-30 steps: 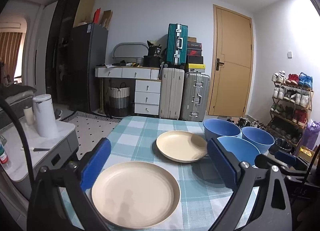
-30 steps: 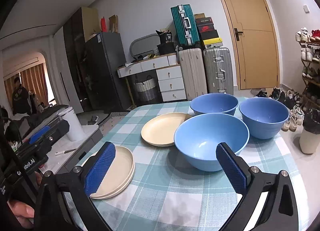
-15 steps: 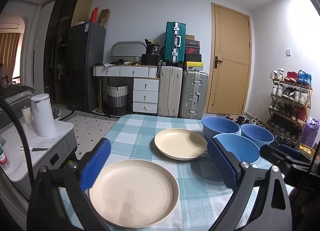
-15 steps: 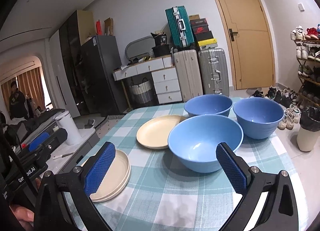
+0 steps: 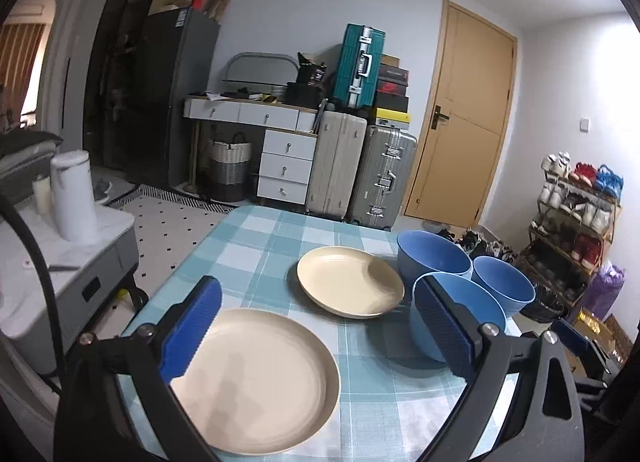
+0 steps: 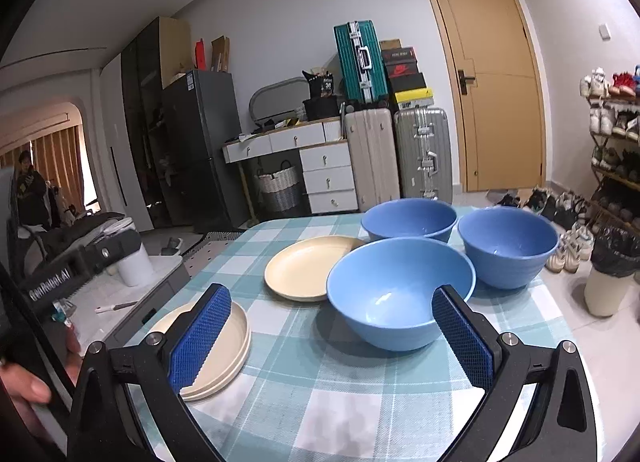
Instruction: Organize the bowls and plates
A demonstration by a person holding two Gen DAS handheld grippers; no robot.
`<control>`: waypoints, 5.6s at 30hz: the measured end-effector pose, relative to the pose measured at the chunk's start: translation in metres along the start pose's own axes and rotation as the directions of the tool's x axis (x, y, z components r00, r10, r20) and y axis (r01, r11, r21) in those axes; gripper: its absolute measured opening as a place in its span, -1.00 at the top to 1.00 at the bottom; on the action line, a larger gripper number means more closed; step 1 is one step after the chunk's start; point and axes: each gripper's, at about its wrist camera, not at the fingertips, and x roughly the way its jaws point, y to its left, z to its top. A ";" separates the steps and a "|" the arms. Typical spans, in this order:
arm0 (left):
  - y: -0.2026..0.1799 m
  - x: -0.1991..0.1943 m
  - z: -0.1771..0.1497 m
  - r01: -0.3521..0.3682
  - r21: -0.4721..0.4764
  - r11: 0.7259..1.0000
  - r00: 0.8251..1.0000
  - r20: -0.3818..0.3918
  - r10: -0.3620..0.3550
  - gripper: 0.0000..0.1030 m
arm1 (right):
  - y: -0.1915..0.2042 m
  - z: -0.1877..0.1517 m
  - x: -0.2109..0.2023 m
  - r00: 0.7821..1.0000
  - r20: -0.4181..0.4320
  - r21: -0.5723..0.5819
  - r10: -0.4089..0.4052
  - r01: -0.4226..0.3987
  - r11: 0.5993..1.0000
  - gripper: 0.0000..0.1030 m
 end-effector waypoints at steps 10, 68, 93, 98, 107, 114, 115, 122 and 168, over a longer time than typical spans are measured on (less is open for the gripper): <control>0.003 0.015 0.039 0.023 0.000 1.000 0.995 -0.102 -0.023 -0.90 | 0.006 0.013 -0.006 0.999 0.042 0.015 0.028 -0.028 0.999 -0.99; 0.018 0.391 0.002 0.005 0.011 1.000 0.589 -0.808 0.006 0.47 | -0.010 0.100 0.323 0.633 -0.744 0.365 0.212 0.120 0.923 -0.43; 0.059 0.392 0.010 -0.067 -0.018 0.998 0.637 -0.771 0.029 0.82 | -0.004 0.099 0.322 0.664 -0.718 0.347 0.210 0.080 0.934 -0.34; 0.072 0.393 0.012 -0.089 -0.013 0.996 0.630 -0.775 0.046 0.82 | -0.002 0.097 0.324 0.653 -0.730 0.344 0.202 0.095 0.934 -0.34; 0.102 0.387 0.016 -0.138 0.042 0.989 0.635 -0.763 0.121 0.80 | 0.009 0.102 0.333 0.660 -0.709 0.391 0.248 0.076 0.917 -0.34; 0.114 0.381 0.016 -0.136 0.035 0.990 0.639 -0.760 0.115 0.80 | 0.022 0.097 0.343 0.644 -0.735 0.346 0.212 0.088 0.934 -0.34; 0.115 0.380 0.016 -0.133 0.032 0.991 0.641 -0.759 0.111 0.80 | 0.023 0.096 0.344 0.645 -0.737 0.338 0.203 0.092 0.937 -0.34; 0.124 0.371 0.018 -0.137 -0.018 0.990 0.667 -0.741 0.079 0.04 | 0.029 0.087 0.361 0.642 -0.745 0.311 0.183 0.091 0.946 -0.52; 0.127 0.380 0.007 -0.142 0.000 0.990 0.696 -0.711 0.099 -0.09 | 0.026 0.032 0.425 0.552 -0.833 0.154 -0.026 0.277 0.948 -0.56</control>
